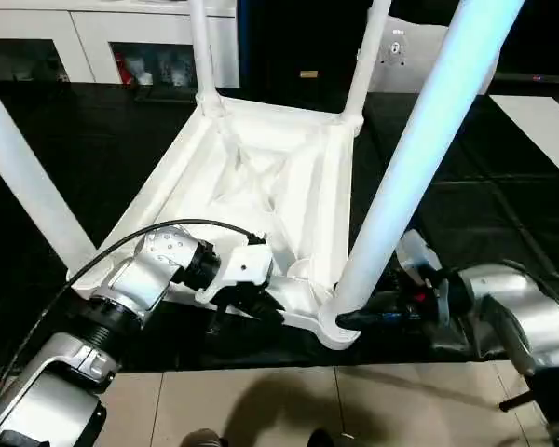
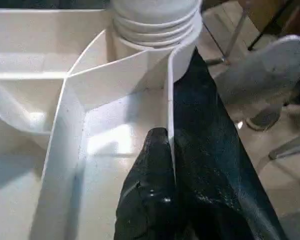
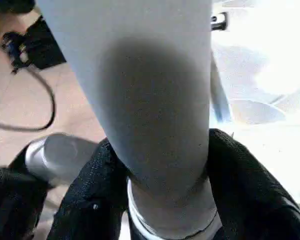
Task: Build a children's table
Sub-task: Rotate leg to tighten
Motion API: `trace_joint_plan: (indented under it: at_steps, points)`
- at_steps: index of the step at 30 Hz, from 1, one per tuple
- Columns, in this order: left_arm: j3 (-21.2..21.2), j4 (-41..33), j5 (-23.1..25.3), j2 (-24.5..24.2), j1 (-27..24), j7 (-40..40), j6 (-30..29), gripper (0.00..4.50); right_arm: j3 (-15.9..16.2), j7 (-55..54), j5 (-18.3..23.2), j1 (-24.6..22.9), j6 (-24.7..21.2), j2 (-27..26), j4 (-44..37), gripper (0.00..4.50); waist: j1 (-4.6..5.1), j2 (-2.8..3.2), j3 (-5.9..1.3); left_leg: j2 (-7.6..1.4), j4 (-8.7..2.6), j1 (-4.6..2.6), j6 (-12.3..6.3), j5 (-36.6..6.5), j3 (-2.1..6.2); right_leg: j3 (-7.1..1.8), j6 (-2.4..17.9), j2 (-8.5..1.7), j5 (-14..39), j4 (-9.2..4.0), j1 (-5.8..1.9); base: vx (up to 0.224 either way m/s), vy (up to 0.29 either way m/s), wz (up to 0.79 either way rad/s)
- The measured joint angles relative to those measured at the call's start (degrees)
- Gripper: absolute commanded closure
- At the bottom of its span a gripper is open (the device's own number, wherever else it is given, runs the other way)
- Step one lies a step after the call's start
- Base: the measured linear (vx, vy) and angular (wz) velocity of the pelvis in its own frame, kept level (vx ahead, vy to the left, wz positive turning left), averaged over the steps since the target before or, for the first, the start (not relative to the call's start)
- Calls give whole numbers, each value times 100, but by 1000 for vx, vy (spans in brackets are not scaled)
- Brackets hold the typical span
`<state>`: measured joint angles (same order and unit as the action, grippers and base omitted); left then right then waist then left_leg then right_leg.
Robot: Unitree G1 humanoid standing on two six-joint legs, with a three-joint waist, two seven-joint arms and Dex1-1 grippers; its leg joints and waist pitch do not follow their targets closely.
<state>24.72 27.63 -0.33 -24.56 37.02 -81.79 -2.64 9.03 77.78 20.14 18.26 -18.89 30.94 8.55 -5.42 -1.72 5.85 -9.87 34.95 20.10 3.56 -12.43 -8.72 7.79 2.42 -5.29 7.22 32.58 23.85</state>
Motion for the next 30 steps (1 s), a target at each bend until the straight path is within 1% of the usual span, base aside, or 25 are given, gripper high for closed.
trace_joint_plan:
  at_steps: [2, 4, 5, 7, 8, 9, 10, 11, 14, 16, 17, 18, 19, 20, 21, 22, 23, 25, 26, 27, 28, 29, 30]
  points:
    - [-84, -163, -1, 73, -66, 170, -499, 450, -123, -308, 4, -152, -157, -87, -186, 249, 34, 0, 0, 0, 1, -10, 28, -15, -6, -1, 0, -1, 0, -1, -11, 0, 0, 0]
    - [-141, -236, 10, 126, -99, 357, -802, 450, -213, -602, -3, -235, -209, -185, -238, 249, 70, -1, -1, -1, 2, -18, 34, -11, -7, 1, 0, -1, 0, -4, -17, 0, 0, 0]
    - [-212, -266, 29, 168, -122, 581, -1008, 450, -318, -940, -43, -280, -237, -353, -242, 249, 128, -3, -2, -2, 3, -23, 40, -5, -7, 3, 0, -1, 0, -5, -20, 0, 0, 0]
    - [-328, -270, 116, 301, -122, 947, -1240, 450, -484, -1537, -150, -282, -319, -619, -234, 249, 256, 2, -5, -8, 2, -19, 45, 5, -4, 34, 0, -1, 0, -40, -27, 0, 0, 0]
    - [-363, -270, 158, 390, -121, 1145, -1330, 450, -562, -1844, -221, -259, -348, -737, -200, 249, 351, 12, -9, -22, 3, -13, 45, 8, 11, 85, 0, -3, 0, -88, -47, 0, 0, 0]
    - [-374, -271, 176, 475, -121, 1274, -1428, 450, -606, -2044, -266, -257, -365, -798, -185, 249, 391, 17, -12, -35, -1, -16, 45, 7, 21, 117, -1, 1, 0, -132, -67, 0, 0, 0]
    - [-415, -269, 205, 568, -119, 1475, -1555, 450, -663, -2344, -360, -228, -380, -937, -153, 250, 451, 23, -15, -50, -1, -15, 45, 7, 36, 161, -1, 2, 0, -176, -91, 0, 0, 0]
    - [-469, -268, 236, 648, -110, 1677, -1688, 450, -693, -2691, -478, -165, -414, -1107, -124, 251, 536, 31, -15, -77, 2, -9, 45, 7, 41, 219, -1, 0, 0, -227, -115, 0, 0, 0]
    - [-581, -177, 375, 882, -6, 2256, -2006, 450, -807, -3750, -759, 21, -507, -1669, 1, 253, 704, 67, -2, -124, 0, -14, 46, 6, 59, 337, -1, -1, 0, -345, -183, 0, 0, 0]
    - [-634, -102, 483, 1045, 95, 2676, -2182, 450, -919, -4529, -933, 243, -592, -2124, 170, 254, 806, 75, 2, -144, 8, -10, 46, 6, 62, 387, -1, -13, 0, -364, -193, 0, 0, 0]
    - [-643, -71, 515, 1117, 135, 2831, -2259, 450, -930, -4860, -984, 320, -606, -2250, 230, 254, 844, 78, 4, -144, 7, -10, 46, 6, 63, 390, -1, -14, 1, -365, -193, 0, 0, 0]
    - [-702, -40, 528, 1213, 143, 3025, -2330, 450, -1029, -5206, -1007, 420, -618, -2473, 347, 254, 884, 80, 5, -144, 7, -18, 46, 5, 63, 390, -1, -14, 1, -360, -195, 0, 0, 0]
    - [-720, -11, 572, 1294, 190, 3208, -2389, 450, -1106, -5514, -1078, 516, -613, -2656, 427, 254, 909, 80, 6, -143, 9, -30, 47, 5, 64, 395, -1, -15, 0, -357, -186, 0, 0, 0]
    - [-779, 2, 609, 1409, 210, 3415, -2464, 450, -1140, -5828, -1178, 635, -564, -2812, 537, 254, 943, 88, 10, -143, 5, -19, 47, 5, 68, 411, -1, -20, 0, -359, -179, 0, 0, 0]
    - [-794, 2, 633, 1476, 217, 3496, -2484, 450, -1139, -5925, -1207, 654, -533, -2825, 553, 254, 952, 92, 13, -143, 4, -12, 47, 5, 75, 416, -1, -20, 0, -359, -178, 0, 0, 0]
    - [-801, 2, 633, 1509, 217, 3535, -2495, 450, -1139, -5964, -1230, 654, -513, -2825, 550, 184, 961, 92, 13, -143, -1, -12, 47, 5, 75, 414, -1, -20, 0, -355, -178, 0, 0, 0]
    - [-804, 0, 632, 1535, 219, 3558, -2493, 450, -1141, -6043, -1259, 645, -449, -2863, 549, 184, 964, 92, 13, -142, -9, -10, 48, 5, 75, 409, 0, -19, 0, -351, -178, 0, 0, 0]
    - [-805, -8, 628, 1535, 222, 3560, -2477, 450, -1144, -6092, -1261, 634, -364, -2933, 548, 178, 967, 92, 12, -132, -37, 0, 50, 3, 71, 396, 0, -20, 0, -351, -178, 0, 0, 0]
    - [-804, -15, 629, 1534, 222, 3560, -2452, 450, -1148, -6110, -1261, 624, -315, -2952, 545, 157, 964, 92, 12, -126, -49, -1, 53, 1, 70, 389, 2, -20, -1, -348, -176, 0, 0, 0]
    - [-802, -24, 628, 1530, 221, 3556, -2434, 450, -1154, -6110, -1262, 621, -295, -2952, 539, 157, 956, 91, 12, -124, -55, -1, 57, -2, 71, 384, 4, -20, -3, -342, -173, 0, 0, 0]
    - [-795, -35, 629, 1520, 221, 3548, -2416, 450, -1156, -6109, -1262, 619, -286, -2952, 531, 144, 945, 89, 11, -122, -59, 0, 56, -3, 71, 376, 25, -19, -16, -333, -168, 0, 0, 0]
    - [-790, -37, 629, 1510, 221, 3536, -2367, 450, -1154, -6101, -1262, 615, -271, -2954, 511, 144, 928, 84, 8, -115, -59, 2, 61, -10, 68, 364, 58, -20, -42, -314, -154, 0, 0, 0]
    - [-767, -46, 628, 1476, 221, 3511, -2313, 450, -1136, -6068, -1262, 604, -220, -2948, 510, 135, 910, 80, 5, -114, -59, 3, 69, -15, 64, 354, 59, -20, -48, -290, -139, 0, 0, 0]
